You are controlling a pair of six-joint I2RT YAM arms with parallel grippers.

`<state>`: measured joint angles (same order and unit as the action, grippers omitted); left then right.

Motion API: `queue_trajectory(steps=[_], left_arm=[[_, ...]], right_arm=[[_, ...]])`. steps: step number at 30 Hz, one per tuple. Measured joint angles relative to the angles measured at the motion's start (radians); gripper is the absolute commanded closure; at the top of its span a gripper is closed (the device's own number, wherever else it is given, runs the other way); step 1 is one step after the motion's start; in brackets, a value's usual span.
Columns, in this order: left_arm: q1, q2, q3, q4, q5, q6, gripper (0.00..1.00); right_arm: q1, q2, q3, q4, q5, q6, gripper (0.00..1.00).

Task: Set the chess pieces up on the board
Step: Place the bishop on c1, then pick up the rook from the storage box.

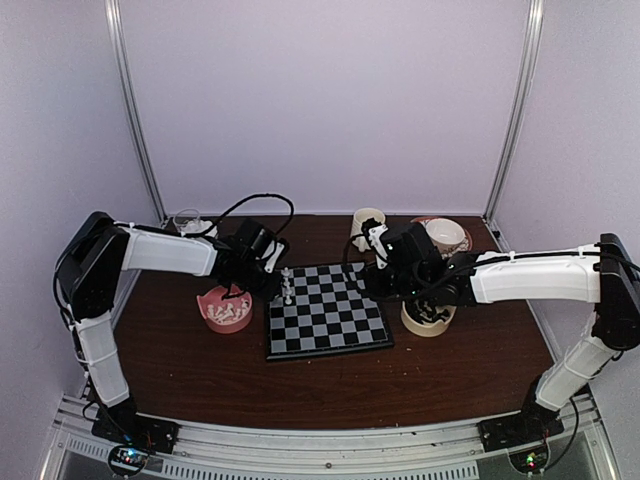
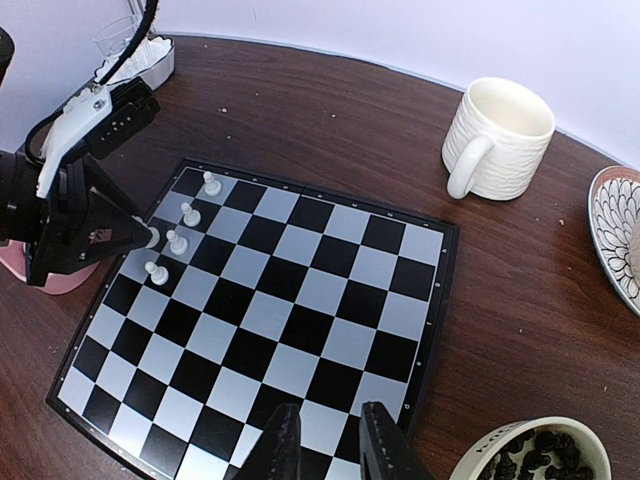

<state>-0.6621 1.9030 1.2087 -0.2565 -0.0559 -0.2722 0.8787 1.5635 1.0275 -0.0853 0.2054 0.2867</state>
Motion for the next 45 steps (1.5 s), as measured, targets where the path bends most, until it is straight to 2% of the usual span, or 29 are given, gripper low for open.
queue_trajectory(steps=[3,9,14,19,25,45], left_arm=[[0.0,0.002,0.002,-0.001,-0.001,0.004,0.65],[-0.003,-0.015,-0.003,-0.001,-0.012,0.006,0.61],[-0.014,-0.122,-0.058,0.007,-0.057,0.016,0.59],[-0.016,-0.278,-0.167,0.033,-0.131,0.0,0.6],[-0.01,-0.397,-0.297,0.043,-0.217,-0.074,0.68],[0.031,-0.304,-0.301,-0.071,-0.257,-0.248,0.72]], right_arm=[[0.0,0.0,0.0,0.0,0.0,0.0,0.77],[0.0,0.0,0.0,0.0,0.0,0.0,0.77],[0.0,0.0,0.0,0.0,0.0,0.0,0.77],[0.0,0.0,0.0,0.0,0.0,0.0,0.77],[0.0,-0.012,-0.009,0.0,0.001,-0.002,0.77],[0.0,-0.016,-0.013,0.0,0.0,-0.002,0.77]])
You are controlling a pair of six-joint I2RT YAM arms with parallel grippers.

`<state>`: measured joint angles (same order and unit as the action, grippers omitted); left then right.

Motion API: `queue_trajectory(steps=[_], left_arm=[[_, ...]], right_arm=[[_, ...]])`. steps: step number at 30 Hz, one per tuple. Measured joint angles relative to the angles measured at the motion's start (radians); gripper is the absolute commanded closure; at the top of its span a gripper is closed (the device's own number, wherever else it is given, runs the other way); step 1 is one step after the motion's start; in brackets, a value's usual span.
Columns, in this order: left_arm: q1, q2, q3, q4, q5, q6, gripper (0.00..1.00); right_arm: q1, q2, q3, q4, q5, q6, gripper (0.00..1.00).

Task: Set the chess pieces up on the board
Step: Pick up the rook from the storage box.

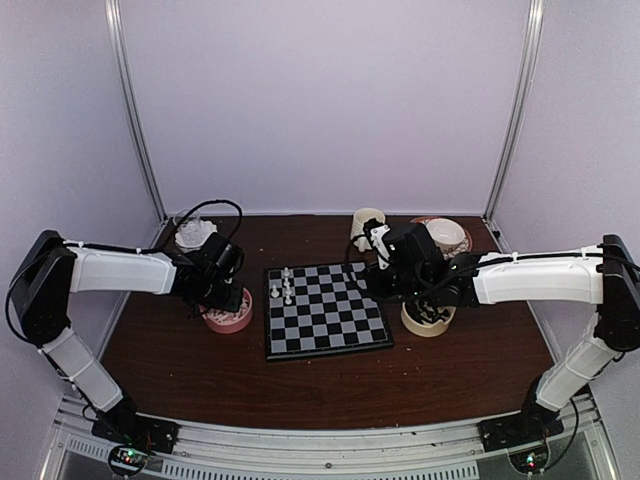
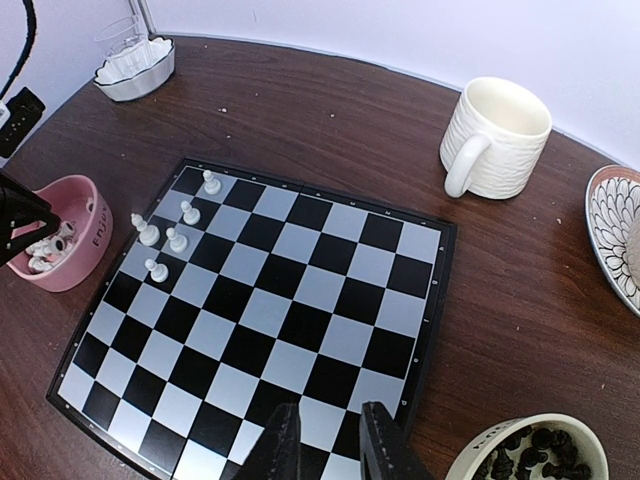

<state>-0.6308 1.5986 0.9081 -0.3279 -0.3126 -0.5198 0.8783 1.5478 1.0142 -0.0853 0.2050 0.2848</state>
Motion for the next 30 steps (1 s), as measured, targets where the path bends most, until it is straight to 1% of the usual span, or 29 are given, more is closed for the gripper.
queue_trajectory(steps=[14,21,30], left_arm=[[0.034,0.106,0.05,-0.019,0.021,-0.019,0.71],[0.042,0.126,0.061,-0.042,0.021,-0.037,0.71],[0.047,0.151,0.08,-0.047,0.031,-0.042,0.86]], right_arm=[[0.0,0.0,0.0,0.0,0.0,0.0,0.77],[0.0,0.0,0.0,0.0,0.0,0.0,0.77],[0.0,0.0,0.0,0.0,0.0,0.0,0.77]])
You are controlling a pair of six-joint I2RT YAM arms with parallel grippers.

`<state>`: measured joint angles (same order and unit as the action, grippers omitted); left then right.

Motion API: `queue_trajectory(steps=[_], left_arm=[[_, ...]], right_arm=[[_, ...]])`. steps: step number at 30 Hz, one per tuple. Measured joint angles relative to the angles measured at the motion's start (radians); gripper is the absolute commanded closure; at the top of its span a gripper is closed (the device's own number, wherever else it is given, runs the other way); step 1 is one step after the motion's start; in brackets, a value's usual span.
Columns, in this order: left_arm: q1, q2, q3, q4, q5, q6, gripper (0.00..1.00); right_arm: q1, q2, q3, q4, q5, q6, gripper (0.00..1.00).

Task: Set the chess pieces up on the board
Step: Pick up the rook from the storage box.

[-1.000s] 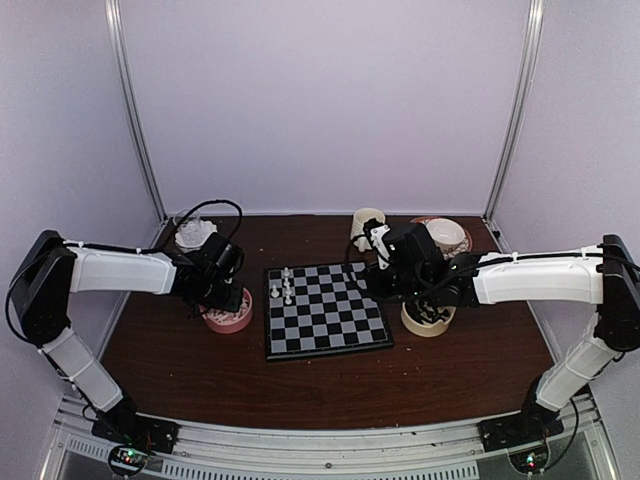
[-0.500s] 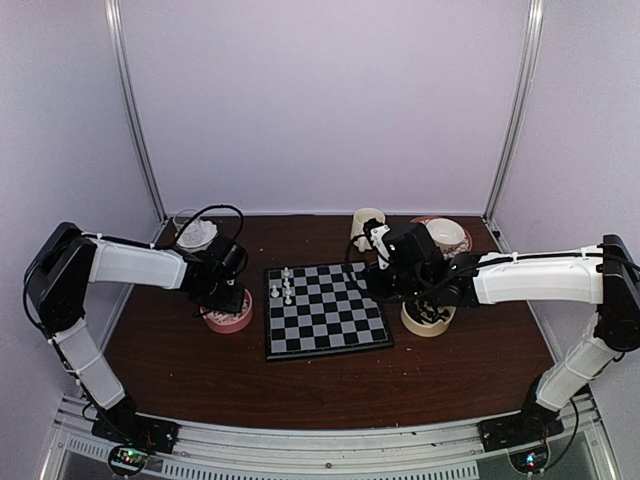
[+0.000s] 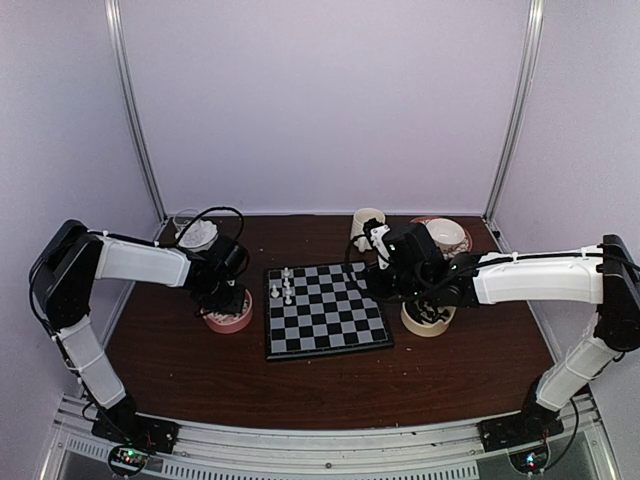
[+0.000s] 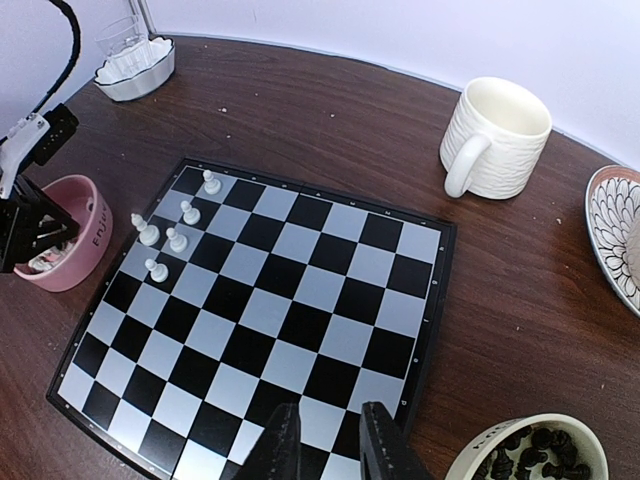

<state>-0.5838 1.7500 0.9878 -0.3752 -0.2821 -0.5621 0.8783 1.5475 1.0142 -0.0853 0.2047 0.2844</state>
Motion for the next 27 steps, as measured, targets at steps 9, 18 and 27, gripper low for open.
queue_trajectory(steps=[9,18,27], left_arm=[[0.0,-0.089,-0.046,0.037,0.014,0.019,0.91],[0.001,-0.271,-0.145,0.122,0.066,0.042,0.89],[0.002,-0.326,-0.22,0.276,0.357,0.026,0.88]], right_arm=[[0.0,-0.006,-0.003,0.001,0.001,-0.001,0.78],[0.0,-0.014,-0.011,0.009,-0.003,0.0,0.78],[0.0,-0.013,-0.016,0.059,-0.142,-0.016,0.76]])
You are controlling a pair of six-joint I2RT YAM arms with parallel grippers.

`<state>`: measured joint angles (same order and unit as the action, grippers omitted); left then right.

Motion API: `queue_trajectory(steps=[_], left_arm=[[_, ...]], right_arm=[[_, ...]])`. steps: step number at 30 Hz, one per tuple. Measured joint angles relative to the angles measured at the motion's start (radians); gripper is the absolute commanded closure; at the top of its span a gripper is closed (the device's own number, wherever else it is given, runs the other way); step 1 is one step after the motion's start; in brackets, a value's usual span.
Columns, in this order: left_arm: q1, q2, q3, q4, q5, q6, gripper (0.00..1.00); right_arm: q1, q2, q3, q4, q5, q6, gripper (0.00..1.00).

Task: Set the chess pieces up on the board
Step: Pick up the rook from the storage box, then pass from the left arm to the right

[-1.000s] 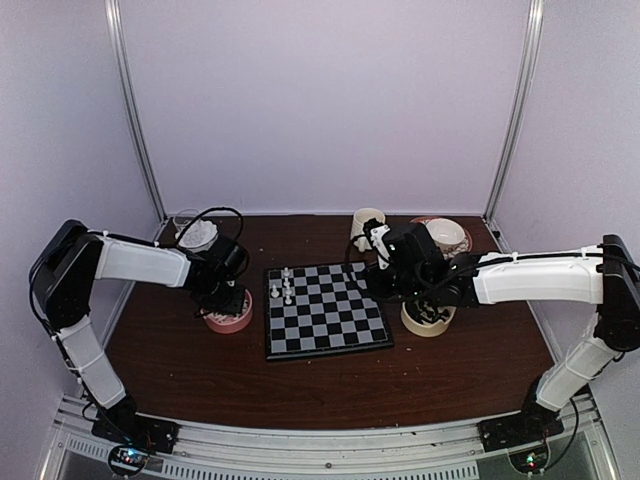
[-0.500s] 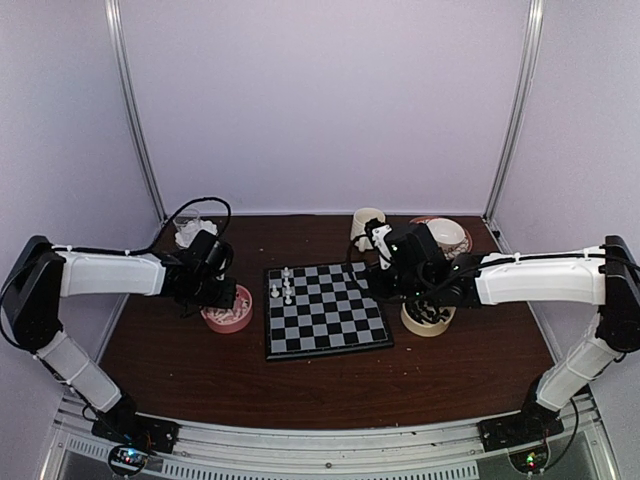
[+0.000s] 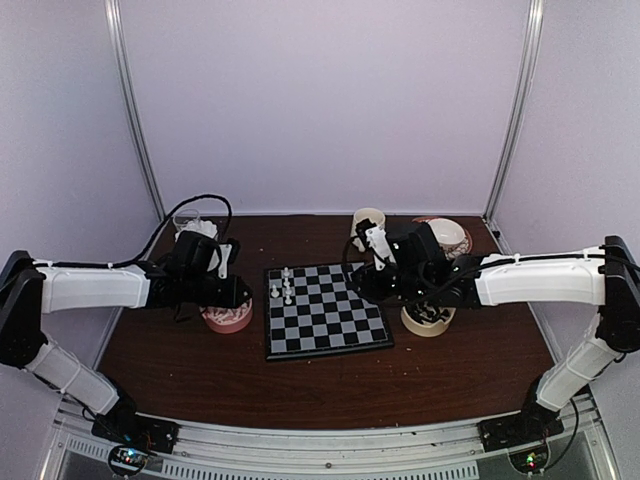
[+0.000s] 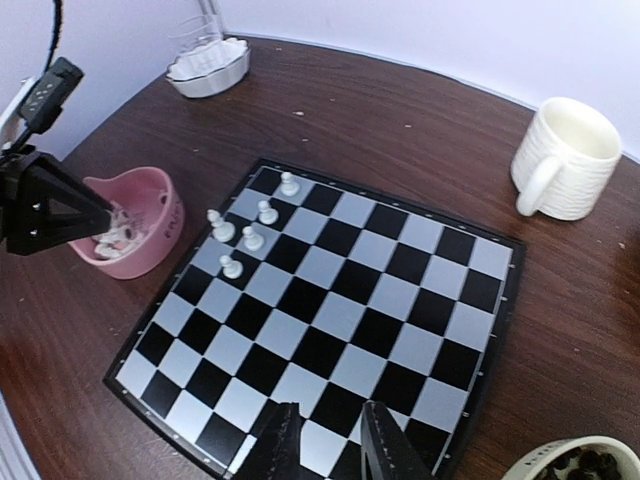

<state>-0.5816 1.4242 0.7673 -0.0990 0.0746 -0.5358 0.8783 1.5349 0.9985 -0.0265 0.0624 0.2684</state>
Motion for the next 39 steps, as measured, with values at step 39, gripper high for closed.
queue_trajectory(steps=[39], left_arm=[[-0.126,0.155,-0.119,0.795,0.668,-0.27,0.87]], right_arm=[[0.084,0.177,-0.029,0.338,-0.533,-0.034,0.73]])
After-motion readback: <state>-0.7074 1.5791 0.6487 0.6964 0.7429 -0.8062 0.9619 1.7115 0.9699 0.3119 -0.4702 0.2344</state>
